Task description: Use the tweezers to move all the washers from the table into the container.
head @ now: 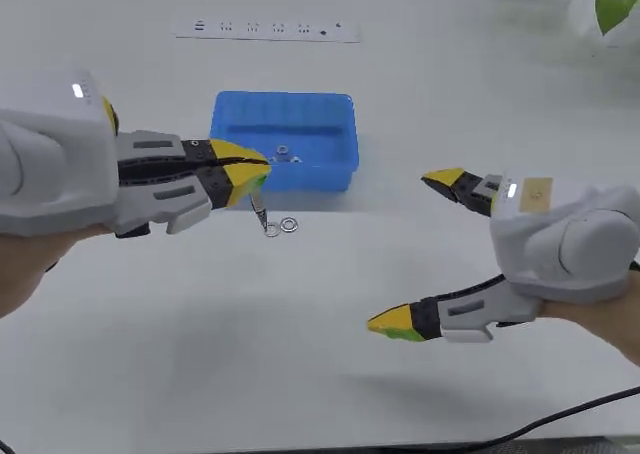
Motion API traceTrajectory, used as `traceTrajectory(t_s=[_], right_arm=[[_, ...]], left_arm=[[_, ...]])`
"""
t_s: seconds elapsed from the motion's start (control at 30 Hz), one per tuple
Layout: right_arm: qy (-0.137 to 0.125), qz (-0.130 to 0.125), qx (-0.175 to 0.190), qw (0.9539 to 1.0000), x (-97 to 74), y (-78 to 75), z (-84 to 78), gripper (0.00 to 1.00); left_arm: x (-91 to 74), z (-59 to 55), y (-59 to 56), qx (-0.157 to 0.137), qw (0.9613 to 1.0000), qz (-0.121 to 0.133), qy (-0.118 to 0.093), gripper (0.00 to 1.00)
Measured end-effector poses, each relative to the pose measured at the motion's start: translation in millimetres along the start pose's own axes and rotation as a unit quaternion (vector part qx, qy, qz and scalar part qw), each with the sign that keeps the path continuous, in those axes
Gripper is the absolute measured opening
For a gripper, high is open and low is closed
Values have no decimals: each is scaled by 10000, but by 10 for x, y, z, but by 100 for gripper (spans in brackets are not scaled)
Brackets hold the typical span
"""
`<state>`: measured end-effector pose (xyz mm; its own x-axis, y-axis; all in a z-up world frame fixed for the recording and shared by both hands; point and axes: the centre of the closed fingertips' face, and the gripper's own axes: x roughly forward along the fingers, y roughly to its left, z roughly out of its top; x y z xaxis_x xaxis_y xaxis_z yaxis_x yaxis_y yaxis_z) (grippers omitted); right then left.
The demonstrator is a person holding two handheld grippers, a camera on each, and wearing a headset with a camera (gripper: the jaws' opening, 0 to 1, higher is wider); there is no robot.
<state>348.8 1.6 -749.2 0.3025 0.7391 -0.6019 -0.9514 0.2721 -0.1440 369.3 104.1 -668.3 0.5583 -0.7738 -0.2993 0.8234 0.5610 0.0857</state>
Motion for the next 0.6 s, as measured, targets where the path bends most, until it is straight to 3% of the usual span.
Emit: traceTrajectory(t_s=[0.3, 0.6], right_arm=[[-151, 185, 417, 9988, 33, 158, 0, 100], [-227, 318, 627, 9973, 60, 209, -3, 100]], left_arm=[[66, -43, 15, 29, 9999, -119, -100, 4], [163, -140, 22, 72, 9998, -189, 10, 4]])
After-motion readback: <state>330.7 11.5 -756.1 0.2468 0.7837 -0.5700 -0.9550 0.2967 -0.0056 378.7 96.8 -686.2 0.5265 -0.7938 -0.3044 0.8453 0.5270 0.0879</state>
